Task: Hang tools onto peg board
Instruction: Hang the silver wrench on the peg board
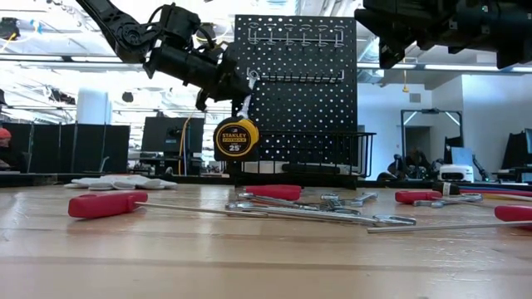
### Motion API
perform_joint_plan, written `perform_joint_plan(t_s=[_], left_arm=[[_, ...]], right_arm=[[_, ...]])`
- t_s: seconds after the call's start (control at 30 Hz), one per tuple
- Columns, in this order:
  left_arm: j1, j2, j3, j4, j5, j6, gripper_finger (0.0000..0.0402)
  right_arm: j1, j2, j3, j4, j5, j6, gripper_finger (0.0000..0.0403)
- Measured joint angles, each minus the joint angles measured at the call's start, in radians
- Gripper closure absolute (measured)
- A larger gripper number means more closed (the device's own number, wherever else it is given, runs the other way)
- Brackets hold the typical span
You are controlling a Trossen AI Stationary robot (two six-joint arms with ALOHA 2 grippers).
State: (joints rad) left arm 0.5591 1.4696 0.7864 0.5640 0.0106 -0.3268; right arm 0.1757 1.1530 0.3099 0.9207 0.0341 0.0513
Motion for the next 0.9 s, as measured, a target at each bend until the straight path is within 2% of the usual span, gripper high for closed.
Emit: perform_joint_plan(t_s=[0.27,0.5,0.67,0.9], left_arm=[[0.0,-0.024,0.0,-0.063,0.015,0.013,0.0278],[-0.031,-0.176,0.0,-0.304,-0.002,0.102,0.0265],[-0.164,-0.28,0.0,-0.468,-0.163,0.183,0.0276],[-0.477,-0.323,-0.051,-0.572,-0.437,0.194,0.0294]], right_arm=[[0.0,0.0,0.0,-0.001,0.0,0.0,0.0301],[0.0,0.0,0.0,-0.007,0.0,-0.002,0.0301],[0.001,0.0,0.0,-0.007,0.0,-0.007,0.0301],[0.002,0.0,0.0,-0.007,-0.006,-0.008,0.0301]])
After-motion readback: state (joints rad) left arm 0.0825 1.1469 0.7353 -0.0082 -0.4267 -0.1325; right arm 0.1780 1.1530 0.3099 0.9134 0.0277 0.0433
